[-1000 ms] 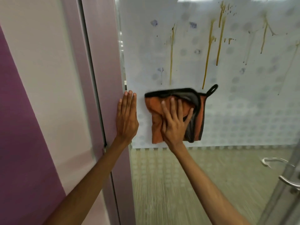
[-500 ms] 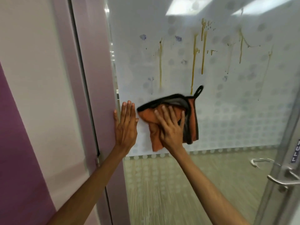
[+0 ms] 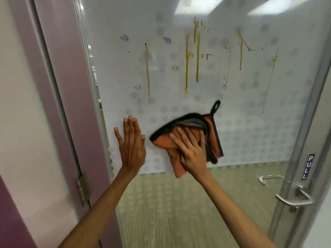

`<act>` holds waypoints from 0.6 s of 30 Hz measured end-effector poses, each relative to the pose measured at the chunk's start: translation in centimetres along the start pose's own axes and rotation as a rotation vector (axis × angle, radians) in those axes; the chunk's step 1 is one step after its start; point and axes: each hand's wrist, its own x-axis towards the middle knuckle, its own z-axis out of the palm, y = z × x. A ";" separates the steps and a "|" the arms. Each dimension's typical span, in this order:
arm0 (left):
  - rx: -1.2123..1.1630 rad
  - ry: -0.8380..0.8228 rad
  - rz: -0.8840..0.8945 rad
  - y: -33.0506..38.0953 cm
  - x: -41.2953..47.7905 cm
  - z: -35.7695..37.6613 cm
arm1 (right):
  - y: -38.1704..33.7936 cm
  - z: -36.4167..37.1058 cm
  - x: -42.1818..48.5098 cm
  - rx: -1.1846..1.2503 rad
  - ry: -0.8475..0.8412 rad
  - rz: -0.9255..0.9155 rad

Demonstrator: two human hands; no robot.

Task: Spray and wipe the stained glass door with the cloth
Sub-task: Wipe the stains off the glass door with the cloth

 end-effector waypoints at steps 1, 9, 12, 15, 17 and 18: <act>-0.008 -0.003 0.010 0.6 -0.6 0.3 | 1.4 -0.5 -1.5 -0.006 -0.011 -0.016; 0.006 -0.013 0.061 5.2 -1.6 2.2 | 4.3 -1.4 3.4 -0.058 0.156 0.205; -0.002 0.007 0.023 7.3 -1.4 3.1 | 4.5 -1.3 1.2 -0.026 0.104 0.108; -0.023 0.009 0.004 8.3 -1.3 3.2 | 7.6 -2.7 -1.2 -0.071 0.070 0.015; -0.034 0.012 0.044 9.0 -0.8 3.2 | 10.1 -3.6 -1.1 -0.112 0.104 0.038; -0.037 0.023 0.056 9.6 -0.2 3.2 | 11.3 -3.9 -0.2 -0.131 0.132 0.082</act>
